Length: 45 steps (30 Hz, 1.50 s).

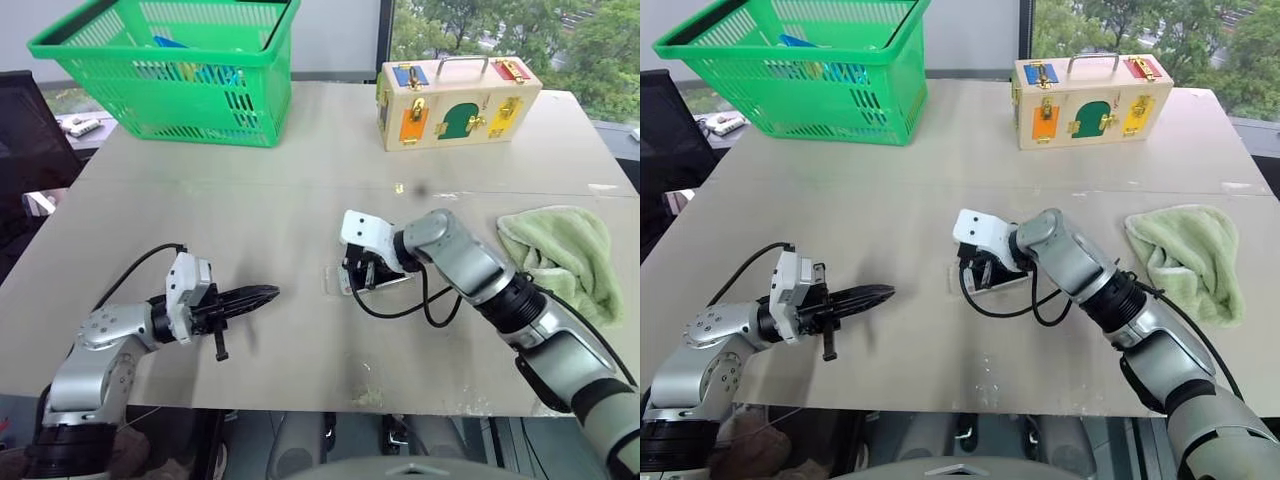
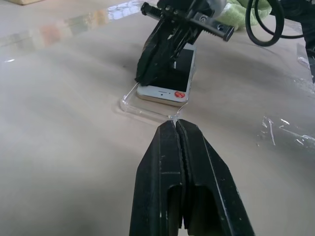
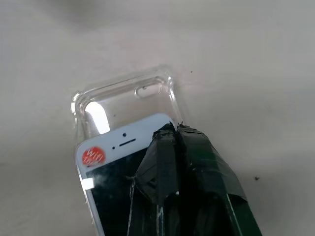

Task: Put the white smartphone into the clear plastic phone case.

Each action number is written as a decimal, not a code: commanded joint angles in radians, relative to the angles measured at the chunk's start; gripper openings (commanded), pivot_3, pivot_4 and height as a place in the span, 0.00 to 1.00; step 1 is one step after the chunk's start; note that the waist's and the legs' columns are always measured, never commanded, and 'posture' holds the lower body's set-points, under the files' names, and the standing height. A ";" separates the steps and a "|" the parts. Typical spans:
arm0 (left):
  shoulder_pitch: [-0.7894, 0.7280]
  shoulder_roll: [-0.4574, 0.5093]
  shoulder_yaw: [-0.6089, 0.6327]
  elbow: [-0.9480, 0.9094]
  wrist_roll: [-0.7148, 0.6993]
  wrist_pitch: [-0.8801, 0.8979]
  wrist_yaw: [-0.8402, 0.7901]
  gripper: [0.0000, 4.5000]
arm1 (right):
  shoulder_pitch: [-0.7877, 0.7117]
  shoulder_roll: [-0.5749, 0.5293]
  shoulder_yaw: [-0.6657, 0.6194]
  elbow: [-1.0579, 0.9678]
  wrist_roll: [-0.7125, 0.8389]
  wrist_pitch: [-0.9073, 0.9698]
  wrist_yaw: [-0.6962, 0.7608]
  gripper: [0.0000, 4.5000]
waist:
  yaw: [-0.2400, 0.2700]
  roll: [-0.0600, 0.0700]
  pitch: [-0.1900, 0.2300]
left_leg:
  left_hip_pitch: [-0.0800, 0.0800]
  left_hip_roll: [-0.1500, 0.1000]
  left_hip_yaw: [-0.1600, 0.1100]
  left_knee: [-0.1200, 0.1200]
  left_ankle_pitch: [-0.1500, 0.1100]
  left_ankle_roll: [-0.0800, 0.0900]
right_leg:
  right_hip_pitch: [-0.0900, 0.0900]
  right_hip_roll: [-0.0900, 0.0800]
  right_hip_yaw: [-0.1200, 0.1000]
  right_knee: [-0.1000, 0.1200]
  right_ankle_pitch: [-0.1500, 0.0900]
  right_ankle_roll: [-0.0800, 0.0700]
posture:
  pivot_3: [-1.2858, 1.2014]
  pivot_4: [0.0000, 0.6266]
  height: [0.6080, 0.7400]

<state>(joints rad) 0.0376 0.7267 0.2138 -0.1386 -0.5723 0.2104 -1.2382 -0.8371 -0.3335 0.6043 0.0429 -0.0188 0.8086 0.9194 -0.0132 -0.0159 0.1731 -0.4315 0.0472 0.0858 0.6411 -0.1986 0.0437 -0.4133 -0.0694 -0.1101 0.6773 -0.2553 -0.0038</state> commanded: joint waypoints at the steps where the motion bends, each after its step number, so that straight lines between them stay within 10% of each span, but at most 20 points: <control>1: -0.004 -0.001 -0.003 -0.034 -0.011 -0.001 0.004 0.00 | 0.029 0.019 -0.097 0.011 0.055 0.005 -0.015 0.01 | 0.001 0.000 0.000 | 0.000 0.000 0.000 0.000 0.000 0.000 | 0.000 0.000 0.000 0.000 0.000 0.000 | 0.52 0.24 1.00; 8: -0.013 0.002 -0.009 -0.037 -0.013 0.010 0.005 0.00 | 0.084 -0.049 -0.285 -0.242 0.283 0.100 0.092 0.01 | 0.002 0.000 0.001 | -0.003 0.000 0.000 -0.001 0.000 0.000 | -0.001 0.000 0.000 -0.002 0.001 -0.002 | 0.52 0.24 1.00; 24: -0.058 -0.005 -0.041 -0.035 -0.005 0.033 0.010 0.00 | 0.102 -0.160 0.056 -0.039 0.058 -0.069 0.104 0.01 | 0.006 -0.001 0.001 | 0.000 0.000 0.000 -0.003 0.000 0.000 | 0.000 0.001 -0.001 -0.004 0.000 0.000 | 0.52 0.24 1.00; 45: -0.079 -0.053 -0.145 -0.062 0.098 0.057 0.175 0.00 | 0.348 -0.243 -0.482 -0.534 0.328 0.143 -0.145 0.01 | 0.021 -0.001 0.002 | -0.003 0.000 0.000 -0.003 0.000 0.000 | 0.000 0.000 -0.001 -0.005 0.000 0.000 | 0.52 0.24 1.00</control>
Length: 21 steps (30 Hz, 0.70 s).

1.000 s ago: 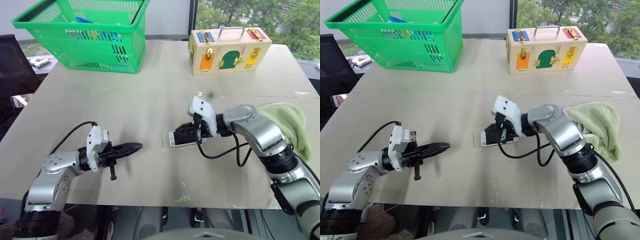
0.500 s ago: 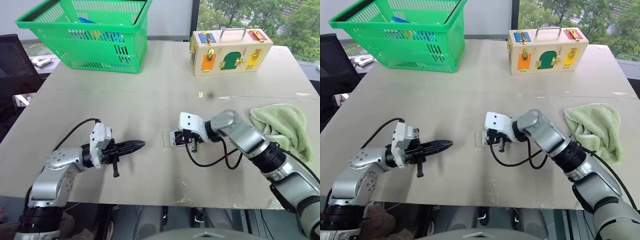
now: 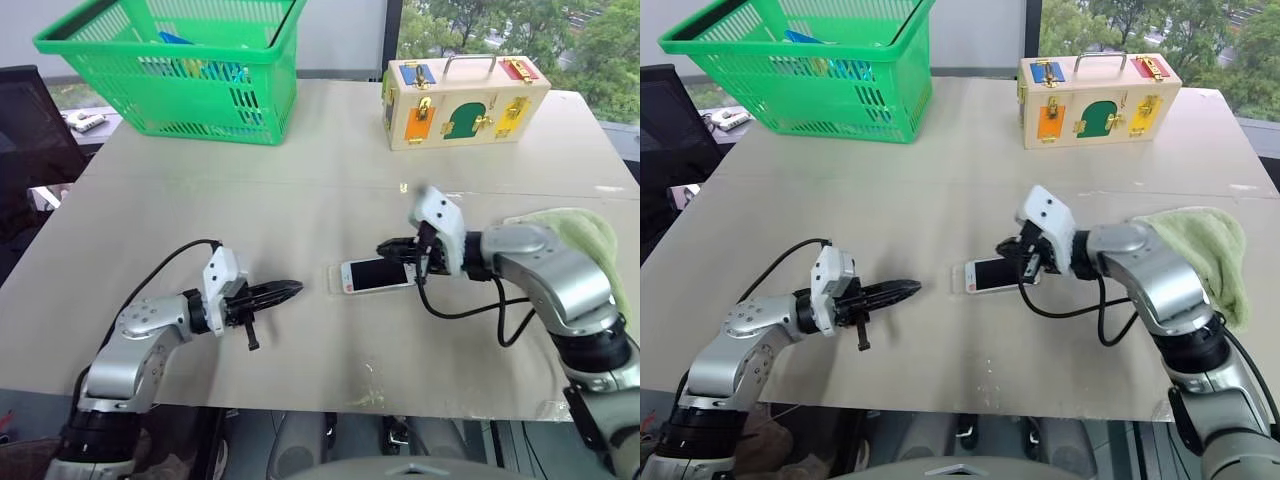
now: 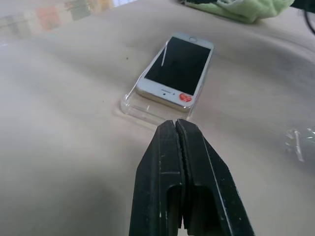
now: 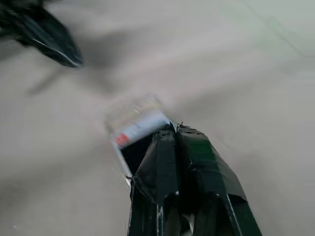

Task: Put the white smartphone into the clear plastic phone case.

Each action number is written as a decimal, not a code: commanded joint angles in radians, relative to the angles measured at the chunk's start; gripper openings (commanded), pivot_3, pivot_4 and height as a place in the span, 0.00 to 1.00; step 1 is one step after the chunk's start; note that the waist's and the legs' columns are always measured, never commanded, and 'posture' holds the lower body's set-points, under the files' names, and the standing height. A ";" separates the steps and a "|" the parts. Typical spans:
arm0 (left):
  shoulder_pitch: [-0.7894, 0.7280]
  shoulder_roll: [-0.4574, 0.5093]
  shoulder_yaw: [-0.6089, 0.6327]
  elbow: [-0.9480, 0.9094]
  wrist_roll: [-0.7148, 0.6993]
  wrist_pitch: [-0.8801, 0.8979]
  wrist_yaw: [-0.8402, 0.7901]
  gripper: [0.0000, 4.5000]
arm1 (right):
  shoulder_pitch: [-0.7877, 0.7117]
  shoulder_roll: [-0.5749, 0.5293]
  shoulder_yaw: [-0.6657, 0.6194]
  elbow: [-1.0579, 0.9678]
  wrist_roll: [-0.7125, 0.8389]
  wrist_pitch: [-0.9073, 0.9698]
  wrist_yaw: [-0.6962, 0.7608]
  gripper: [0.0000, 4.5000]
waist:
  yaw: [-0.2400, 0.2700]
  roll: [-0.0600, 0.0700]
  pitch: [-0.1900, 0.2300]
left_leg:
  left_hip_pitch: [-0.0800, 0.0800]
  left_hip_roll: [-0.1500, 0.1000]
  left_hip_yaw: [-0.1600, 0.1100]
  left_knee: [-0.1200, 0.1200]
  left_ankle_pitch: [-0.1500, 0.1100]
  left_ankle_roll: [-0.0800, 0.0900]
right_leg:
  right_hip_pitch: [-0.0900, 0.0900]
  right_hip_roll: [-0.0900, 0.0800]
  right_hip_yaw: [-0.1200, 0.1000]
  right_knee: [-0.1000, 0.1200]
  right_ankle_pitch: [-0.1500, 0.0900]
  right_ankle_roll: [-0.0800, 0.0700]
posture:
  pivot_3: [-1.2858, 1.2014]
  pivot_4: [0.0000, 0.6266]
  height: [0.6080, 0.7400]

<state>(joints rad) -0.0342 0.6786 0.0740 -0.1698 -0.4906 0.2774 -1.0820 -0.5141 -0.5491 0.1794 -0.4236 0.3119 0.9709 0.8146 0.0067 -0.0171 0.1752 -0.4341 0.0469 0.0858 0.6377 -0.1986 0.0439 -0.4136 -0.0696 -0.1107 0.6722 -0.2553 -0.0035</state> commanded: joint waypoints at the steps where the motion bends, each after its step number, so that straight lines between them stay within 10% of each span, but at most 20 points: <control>1: -0.009 -0.009 -0.011 -0.029 0.021 -0.011 0.024 0.00 | 0.041 -0.037 -0.072 -0.077 -0.002 -0.017 -0.055 0.01 | 0.001 0.000 0.000 | 0.000 0.000 0.000 0.000 0.000 0.000 | 0.000 0.000 0.000 0.000 0.000 0.000 | 0.52 0.24 1.00; 21: -0.116 -0.085 -0.147 0.112 0.186 -0.067 0.078 0.00 | 0.169 -0.144 0.016 -0.116 -0.113 -0.045 -0.185 0.01 | 0.009 -0.001 0.000 | 0.000 0.000 0.000 0.000 0.000 0.000 | 0.000 0.002 0.000 0.000 0.000 0.000 | 0.52 0.24 1.00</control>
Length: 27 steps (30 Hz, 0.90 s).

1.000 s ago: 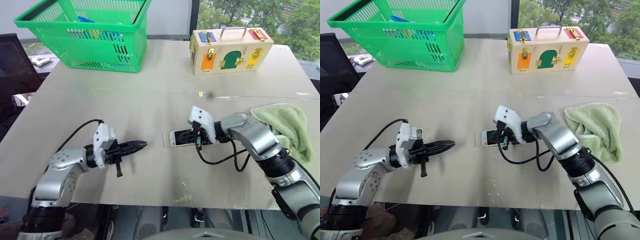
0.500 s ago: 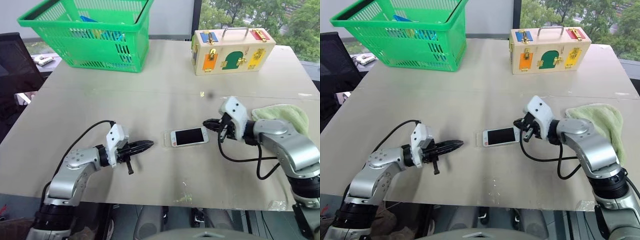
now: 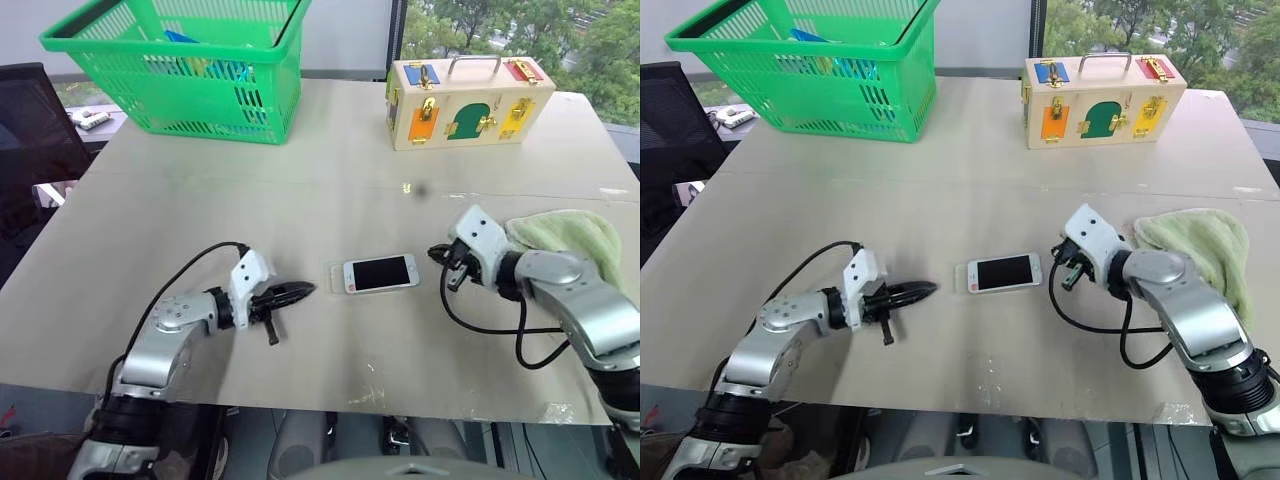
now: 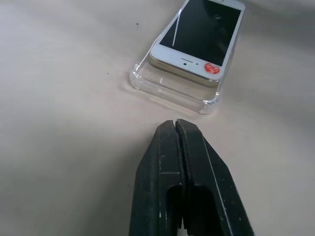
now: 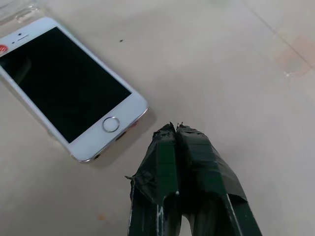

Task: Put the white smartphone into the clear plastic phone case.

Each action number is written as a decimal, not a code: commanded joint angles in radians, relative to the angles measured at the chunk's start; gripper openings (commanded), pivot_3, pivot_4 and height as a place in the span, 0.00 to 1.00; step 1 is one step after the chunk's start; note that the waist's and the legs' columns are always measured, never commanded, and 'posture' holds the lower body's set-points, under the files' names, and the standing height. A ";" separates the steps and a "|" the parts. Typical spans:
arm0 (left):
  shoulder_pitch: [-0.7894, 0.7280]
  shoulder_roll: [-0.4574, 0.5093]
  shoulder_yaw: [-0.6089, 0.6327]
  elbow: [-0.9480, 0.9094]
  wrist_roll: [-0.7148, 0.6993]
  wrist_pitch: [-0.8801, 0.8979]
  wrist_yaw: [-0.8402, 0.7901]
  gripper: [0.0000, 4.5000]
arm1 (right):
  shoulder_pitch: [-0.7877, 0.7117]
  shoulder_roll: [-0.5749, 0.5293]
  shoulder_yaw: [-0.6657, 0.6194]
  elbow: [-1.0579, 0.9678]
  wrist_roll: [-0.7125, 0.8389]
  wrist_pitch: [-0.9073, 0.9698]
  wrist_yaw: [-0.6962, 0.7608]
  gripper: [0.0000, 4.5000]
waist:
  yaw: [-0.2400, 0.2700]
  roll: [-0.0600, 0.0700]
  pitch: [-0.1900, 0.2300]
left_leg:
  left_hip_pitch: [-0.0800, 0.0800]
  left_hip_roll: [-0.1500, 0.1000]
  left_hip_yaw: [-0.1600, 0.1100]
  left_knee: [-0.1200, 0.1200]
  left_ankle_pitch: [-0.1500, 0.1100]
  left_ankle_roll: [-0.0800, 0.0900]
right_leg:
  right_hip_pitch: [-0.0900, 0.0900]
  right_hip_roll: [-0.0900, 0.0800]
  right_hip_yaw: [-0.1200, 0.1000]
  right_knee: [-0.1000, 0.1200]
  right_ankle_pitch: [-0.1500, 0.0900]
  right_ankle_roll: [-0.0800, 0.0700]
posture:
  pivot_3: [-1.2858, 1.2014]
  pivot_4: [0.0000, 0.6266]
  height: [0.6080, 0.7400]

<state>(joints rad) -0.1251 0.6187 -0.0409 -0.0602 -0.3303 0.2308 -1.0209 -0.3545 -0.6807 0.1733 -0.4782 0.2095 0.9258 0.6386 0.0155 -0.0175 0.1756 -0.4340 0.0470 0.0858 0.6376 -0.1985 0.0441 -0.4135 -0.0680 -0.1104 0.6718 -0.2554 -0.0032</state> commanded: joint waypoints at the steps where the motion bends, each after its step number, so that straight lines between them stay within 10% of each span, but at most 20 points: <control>1: -0.034 -0.031 -0.039 0.008 0.036 -0.020 0.023 0.00 | 0.009 -0.018 0.034 -0.069 -0.016 0.002 -0.007 0.01 | 0.000 0.000 0.000 | 0.000 0.000 0.000 0.000 0.000 0.000 | 0.000 0.000 0.000 0.000 0.000 0.000 | 0.52 0.24 1.00; 27: -0.097 -0.079 -0.062 -0.031 0.067 0.056 0.062 0.00 | -0.151 0.062 0.205 -0.014 0.043 0.023 0.165 0.01 | -0.001 0.000 0.000 | 0.001 0.000 -0.001 0.003 0.000 0.000 | 0.001 0.001 0.000 0.003 0.000 0.000 | 0.52 0.24 1.00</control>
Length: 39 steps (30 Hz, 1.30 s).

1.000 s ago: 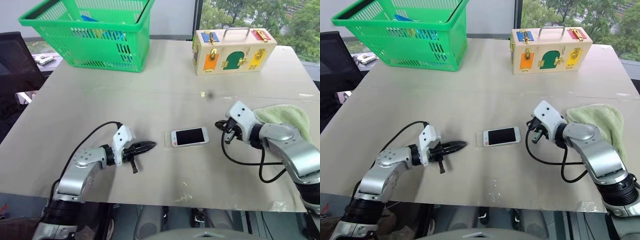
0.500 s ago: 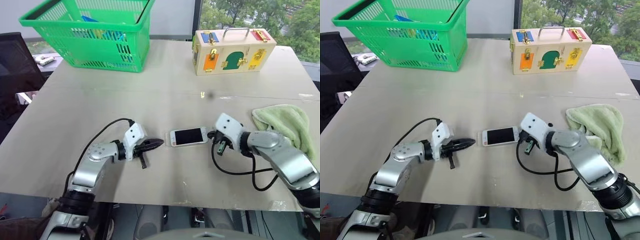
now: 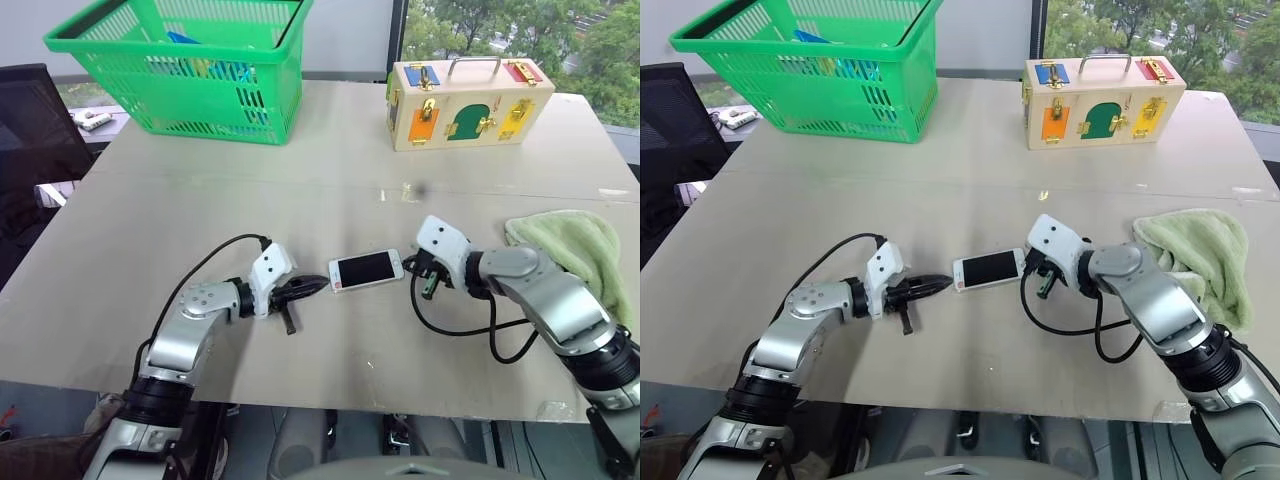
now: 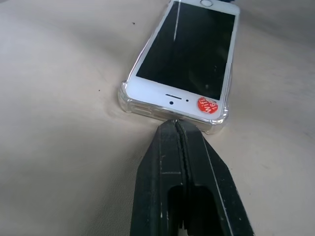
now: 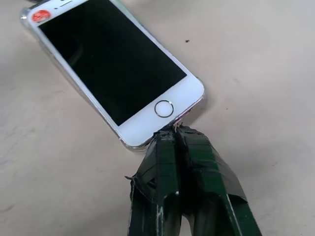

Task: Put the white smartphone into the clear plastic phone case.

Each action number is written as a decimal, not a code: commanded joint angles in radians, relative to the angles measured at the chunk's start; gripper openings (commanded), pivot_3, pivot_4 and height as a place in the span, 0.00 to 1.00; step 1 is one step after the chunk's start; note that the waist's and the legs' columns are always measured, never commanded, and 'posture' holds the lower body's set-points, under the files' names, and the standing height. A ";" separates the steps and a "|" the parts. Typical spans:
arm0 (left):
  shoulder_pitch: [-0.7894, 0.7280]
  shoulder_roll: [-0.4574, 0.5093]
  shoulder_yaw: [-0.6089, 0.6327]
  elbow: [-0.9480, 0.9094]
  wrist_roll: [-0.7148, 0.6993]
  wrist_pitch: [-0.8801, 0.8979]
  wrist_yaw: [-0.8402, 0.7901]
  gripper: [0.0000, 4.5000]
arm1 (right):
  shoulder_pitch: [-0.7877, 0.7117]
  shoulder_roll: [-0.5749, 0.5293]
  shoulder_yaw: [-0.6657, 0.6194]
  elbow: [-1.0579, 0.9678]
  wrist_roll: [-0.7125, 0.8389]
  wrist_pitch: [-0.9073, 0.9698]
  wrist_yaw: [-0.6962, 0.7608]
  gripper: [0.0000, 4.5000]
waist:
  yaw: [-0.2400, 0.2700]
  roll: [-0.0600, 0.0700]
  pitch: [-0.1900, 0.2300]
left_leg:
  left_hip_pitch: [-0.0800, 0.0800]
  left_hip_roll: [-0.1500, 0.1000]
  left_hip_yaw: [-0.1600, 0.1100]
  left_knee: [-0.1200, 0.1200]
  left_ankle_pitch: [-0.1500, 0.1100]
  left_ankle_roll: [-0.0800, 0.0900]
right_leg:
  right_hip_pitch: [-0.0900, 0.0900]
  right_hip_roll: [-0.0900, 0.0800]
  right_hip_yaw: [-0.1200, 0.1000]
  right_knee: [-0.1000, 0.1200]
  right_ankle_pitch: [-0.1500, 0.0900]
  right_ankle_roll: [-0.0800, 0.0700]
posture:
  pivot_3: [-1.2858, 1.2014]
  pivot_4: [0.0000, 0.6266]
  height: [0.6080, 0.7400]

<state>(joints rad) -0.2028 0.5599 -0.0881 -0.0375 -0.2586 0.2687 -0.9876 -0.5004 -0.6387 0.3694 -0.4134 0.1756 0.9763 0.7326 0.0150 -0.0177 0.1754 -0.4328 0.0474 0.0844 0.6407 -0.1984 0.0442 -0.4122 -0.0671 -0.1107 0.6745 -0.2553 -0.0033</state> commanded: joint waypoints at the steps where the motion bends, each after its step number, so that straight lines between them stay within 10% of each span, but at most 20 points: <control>1: -0.022 -0.022 -0.013 -0.058 -0.005 0.024 0.033 0.00 | -0.003 0.020 0.004 -0.078 0.081 -0.033 0.077 0.01 | 0.000 0.000 0.000 | 0.000 0.000 0.000 0.000 0.000 0.000 | 0.000 0.000 0.000 0.000 0.000 0.000 | 0.52 0.24 1.00; 39: -0.047 0.015 0.184 0.010 -0.130 0.143 0.047 0.00 | -0.004 -0.050 -0.162 0.048 0.055 -0.170 0.107 0.01 | -0.001 -0.001 0.000 | -0.001 0.001 0.001 0.001 0.000 0.000 | -0.001 0.001 0.001 0.000 0.000 0.000 | 0.52 0.24 1.00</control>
<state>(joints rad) -0.2344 0.5669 0.0557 -0.0193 -0.3435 0.4002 -0.9308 -0.4978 -0.6766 0.2636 -0.3353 0.2120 0.8058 0.8397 0.0136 -0.0183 0.1758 -0.4337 0.0480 0.0854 0.6413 -0.1984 0.0441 -0.4128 -0.0662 -0.1099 0.6746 -0.2552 -0.0032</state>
